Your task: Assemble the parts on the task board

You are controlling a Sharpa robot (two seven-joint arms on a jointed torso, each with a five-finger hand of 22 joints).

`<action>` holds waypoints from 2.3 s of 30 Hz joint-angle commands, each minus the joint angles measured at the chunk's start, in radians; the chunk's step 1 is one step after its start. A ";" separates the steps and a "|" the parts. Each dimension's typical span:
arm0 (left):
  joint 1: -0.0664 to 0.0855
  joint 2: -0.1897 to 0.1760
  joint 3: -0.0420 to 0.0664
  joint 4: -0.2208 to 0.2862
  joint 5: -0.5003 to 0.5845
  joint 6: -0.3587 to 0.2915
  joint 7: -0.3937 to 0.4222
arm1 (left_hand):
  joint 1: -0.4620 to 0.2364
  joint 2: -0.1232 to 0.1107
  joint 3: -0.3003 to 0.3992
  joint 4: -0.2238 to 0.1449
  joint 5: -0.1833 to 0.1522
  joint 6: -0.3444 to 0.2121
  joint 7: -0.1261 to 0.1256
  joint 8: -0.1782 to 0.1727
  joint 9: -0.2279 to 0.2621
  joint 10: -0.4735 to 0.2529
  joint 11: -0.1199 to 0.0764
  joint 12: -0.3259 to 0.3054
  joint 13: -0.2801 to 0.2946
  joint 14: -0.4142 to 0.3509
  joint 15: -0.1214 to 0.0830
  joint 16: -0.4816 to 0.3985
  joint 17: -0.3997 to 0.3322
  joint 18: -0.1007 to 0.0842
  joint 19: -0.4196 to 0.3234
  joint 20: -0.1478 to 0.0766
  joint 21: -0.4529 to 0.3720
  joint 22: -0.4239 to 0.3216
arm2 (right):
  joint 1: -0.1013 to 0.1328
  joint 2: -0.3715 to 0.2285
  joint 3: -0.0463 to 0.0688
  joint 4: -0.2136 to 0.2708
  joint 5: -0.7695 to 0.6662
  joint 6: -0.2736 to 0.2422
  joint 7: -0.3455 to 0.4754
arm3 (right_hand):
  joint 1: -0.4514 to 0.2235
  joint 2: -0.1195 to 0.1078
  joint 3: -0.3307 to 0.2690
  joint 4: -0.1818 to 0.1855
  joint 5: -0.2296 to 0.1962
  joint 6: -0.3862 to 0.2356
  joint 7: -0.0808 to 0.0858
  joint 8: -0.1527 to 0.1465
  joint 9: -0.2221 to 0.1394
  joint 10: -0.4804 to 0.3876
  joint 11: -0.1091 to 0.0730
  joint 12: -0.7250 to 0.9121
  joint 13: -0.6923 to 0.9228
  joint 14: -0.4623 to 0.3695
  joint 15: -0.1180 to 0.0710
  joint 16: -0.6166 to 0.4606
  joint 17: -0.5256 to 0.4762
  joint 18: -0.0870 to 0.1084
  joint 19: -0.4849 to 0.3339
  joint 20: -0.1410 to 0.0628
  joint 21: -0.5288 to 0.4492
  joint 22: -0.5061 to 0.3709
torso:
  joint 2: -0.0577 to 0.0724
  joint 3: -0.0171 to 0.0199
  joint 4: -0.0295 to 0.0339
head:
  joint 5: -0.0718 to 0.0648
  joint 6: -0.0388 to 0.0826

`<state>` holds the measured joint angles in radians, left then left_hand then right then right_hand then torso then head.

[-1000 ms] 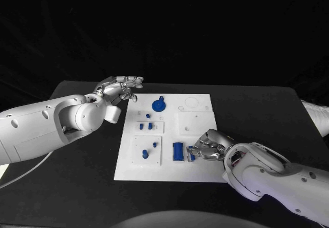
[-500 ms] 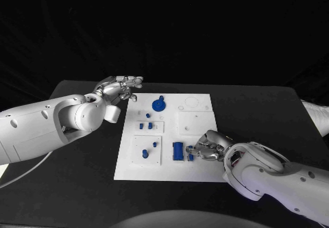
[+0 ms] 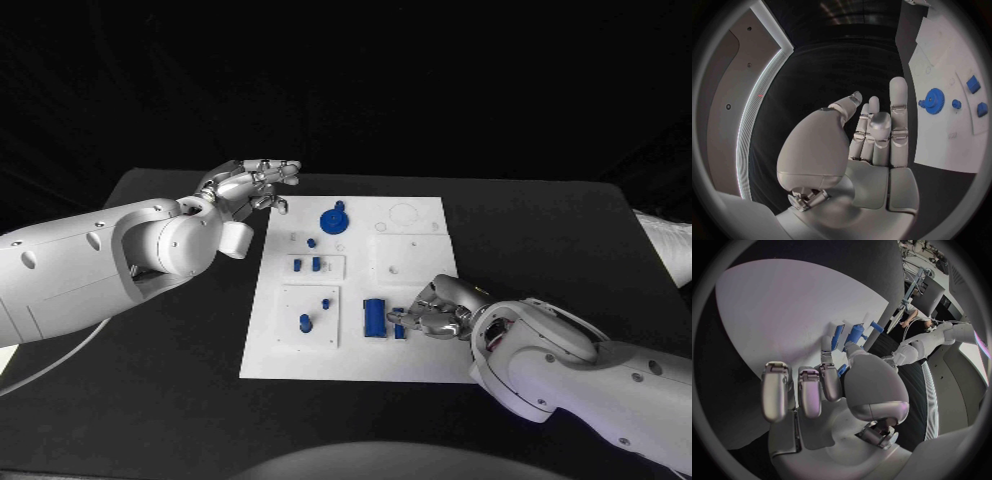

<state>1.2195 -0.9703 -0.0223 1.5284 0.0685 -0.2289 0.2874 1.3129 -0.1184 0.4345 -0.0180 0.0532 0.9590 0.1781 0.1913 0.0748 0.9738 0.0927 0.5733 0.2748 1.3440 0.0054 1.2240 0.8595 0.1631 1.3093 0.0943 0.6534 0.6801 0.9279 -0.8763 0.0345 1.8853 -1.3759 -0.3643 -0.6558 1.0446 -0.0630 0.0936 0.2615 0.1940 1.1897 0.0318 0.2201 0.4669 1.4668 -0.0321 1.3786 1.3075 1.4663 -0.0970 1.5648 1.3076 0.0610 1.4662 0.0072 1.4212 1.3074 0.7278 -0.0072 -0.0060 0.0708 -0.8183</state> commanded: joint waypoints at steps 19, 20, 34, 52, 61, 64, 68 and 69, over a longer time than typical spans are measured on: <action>-0.001 0.017 -0.005 -0.017 0.000 0.040 0.019 | -0.030 -0.003 -0.024 0.008 -0.001 -0.020 0.004 0.015 0.000 -0.035 0.009 0.000 -0.013 -0.124 0.016 -0.124 -0.206 0.016 -0.058 0.019 -0.068 -0.043 | 0.067 -0.076 0.003 -0.089 0.668 -0.145 0.654 | 0.221 0.059 -0.067 -0.077 0.011 -0.197 0.086 -0.115 -0.067 -0.294 0.067 -0.650 -0.200 0.012 0.054 -0.273 -0.024 0.075 -0.153 0.047 -0.341 -0.407 | -0.021 -0.0055 -0.0080 | -0.011 0.022; -0.002 0.020 -0.007 -0.021 0.003 0.044 0.022 | -0.037 -0.006 -0.033 0.012 -0.002 -0.025 0.007 0.017 0.000 -0.045 0.014 -0.007 -0.020 -0.179 0.019 -0.182 -0.291 0.015 -0.083 0.025 -0.088 -0.053 | 0.075 -0.073 0.003 -0.108 0.727 -0.140 0.696 | 0.238 0.064 -0.064 -0.087 0.011 -0.207 0.093 -0.123 -0.072 -0.354 0.073 -0.760 -0.271 -0.027 0.057 -0.378 -0.119 0.094 -0.208 0.055 -0.445 -0.527 | -0.026 -0.0065 -0.0098 | -0.013 0.025; -0.063 0.110 -0.015 -0.144 0.079 0.061 0.099 | -0.029 0.030 -0.102 0.030 0.001 -0.002 0.003 -0.037 -0.008 0.010 0.058 -0.274 -0.206 -0.405 0.121 -0.854 -0.637 0.021 -0.492 0.151 -0.517 -0.360 | 0.124 0.112 0.027 -0.503 1.166 0.050 1.025 | 0.351 0.077 -0.005 -0.194 -0.101 -0.276 0.146 -0.158 -0.217 -0.470 0.188 -1.287 -0.963 -0.457 0.219 -1.438 -0.905 0.115 -0.501 0.213 -1.208 -1.105 | -0.103 -0.0119 -0.0404 | -0.023 0.146; -0.103 0.161 -0.011 -0.163 0.061 -0.028 0.106 | -0.611 0.118 -0.273 0.018 -0.053 -0.428 -0.080 -0.191 -0.075 -0.424 -0.003 -0.482 -0.275 -0.818 0.074 -1.111 -0.786 -0.055 -0.878 0.050 -0.653 -0.553 | 0.123 0.164 0.023 -0.575 1.176 -0.017 1.029 | -0.314 0.063 -0.094 -0.261 -0.194 -0.688 0.068 -0.220 -0.392 -0.908 0.120 -1.379 -1.307 -0.885 0.170 -1.565 -1.218 0.041 -0.912 0.125 -1.421 -1.307 | -0.145 -0.0030 -0.0175 | -0.043 0.187; -0.136 0.175 0.005 -0.063 -0.002 -0.280 0.168 | -0.836 0.118 -0.325 0.018 -0.053 -0.598 -0.178 -0.191 -0.075 -0.600 -0.093 -0.573 -0.275 -0.987 -0.005 -1.148 -0.860 -0.077 -1.016 0.004 -0.653 -0.593 | 0.122 0.122 -0.012 -0.415 1.299 -0.257 1.119 | -0.550 0.063 -0.094 -0.261 -0.194 -0.851 -0.032 -0.220 -0.467 -1.089 0.032 -1.379 -1.307 -1.073 0.097 -1.565 -1.308 0.020 -1.091 0.082 -1.421 -1.307 | -0.184 0.0072 0.0060 | -0.071 0.218; -0.147 0.180 0.011 -0.027 -0.025 -0.370 0.190 | -0.892 0.118 -0.338 0.018 -0.053 -0.642 -0.178 -0.191 -0.075 -0.645 -0.093 -0.573 -0.275 -1.030 -0.005 -1.224 -0.860 -0.087 -1.051 -0.008 -0.653 -0.604 | 0.122 0.111 -0.022 -0.371 1.333 -0.323 1.144 | -0.582 0.063 -0.094 -0.261 -0.194 -0.873 -0.032 -0.220 -0.467 -1.114 0.032 -1.379 -1.307 -1.099 0.097 -1.565 -1.308 0.019 -1.116 0.076 -1.421 -1.307 | -0.184 0.0072 0.0060 | -0.071 0.218; -0.159 0.186 0.017 0.009 -0.048 -0.458 0.212 | -0.952 0.118 -0.352 0.018 -0.053 -0.686 -0.178 -0.191 -0.075 -0.691 -0.093 -0.573 -0.275 -1.073 -0.005 -1.224 -0.860 -0.163 -1.088 -0.020 -0.653 -0.680 | 0.122 0.101 -0.031 -0.333 1.362 -0.379 1.166 | -0.654 0.063 -0.094 -0.261 -0.194 -0.922 -0.032 -0.220 -0.467 -1.169 0.032 -1.379 -1.307 -1.156 0.097 -1.565 -1.308 -0.061 -1.171 0.063 -1.421 -1.307 | -0.184 0.0072 0.0060 | -0.071 0.218; -0.161 0.187 0.018 0.015 -0.052 -0.475 0.216 | -0.965 0.118 -0.354 0.018 -0.053 -0.696 -0.178 -0.191 -0.075 -0.701 -0.093 -0.573 -0.275 -1.084 -0.005 -1.224 -0.860 -0.163 -1.096 -0.023 -0.653 -0.680 | 0.122 0.099 -0.032 -0.327 1.367 -0.388 1.169 | -0.666 0.063 -0.094 -0.261 -0.194 -0.929 -0.032 -0.220 -0.467 -1.178 0.032 -1.379 -1.307 -1.166 0.097 -1.565 -1.308 -0.061 -1.180 -0.007 -1.421 -1.307 | -0.184 0.0072 0.0060 | -0.071 0.218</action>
<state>1.0590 -0.7859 -0.0058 1.5369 0.0685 -0.5721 0.4454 0.4638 -0.0009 0.1082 0.0010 0.0065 0.3505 0.0209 0.0065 0.0022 0.3630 0.0153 0.0194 0.0021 0.3468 0.0091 0.0367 0.0068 0.0694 0.2852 0.0923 0.0061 0.0619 1.0503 -0.7760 0.0021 1.5521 -0.0648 -0.6532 0.4555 0.5077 0.0012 0.0079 -0.0010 0.0051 0.3480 0.0235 0.0070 0.0076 0.3876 0.0139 0.0065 0.0045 0.4028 0.0060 0.0077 0.0150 0.0704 0.3853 0.0819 0.0076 0.0021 0.5459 -0.0002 -0.0010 0.0003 -0.6002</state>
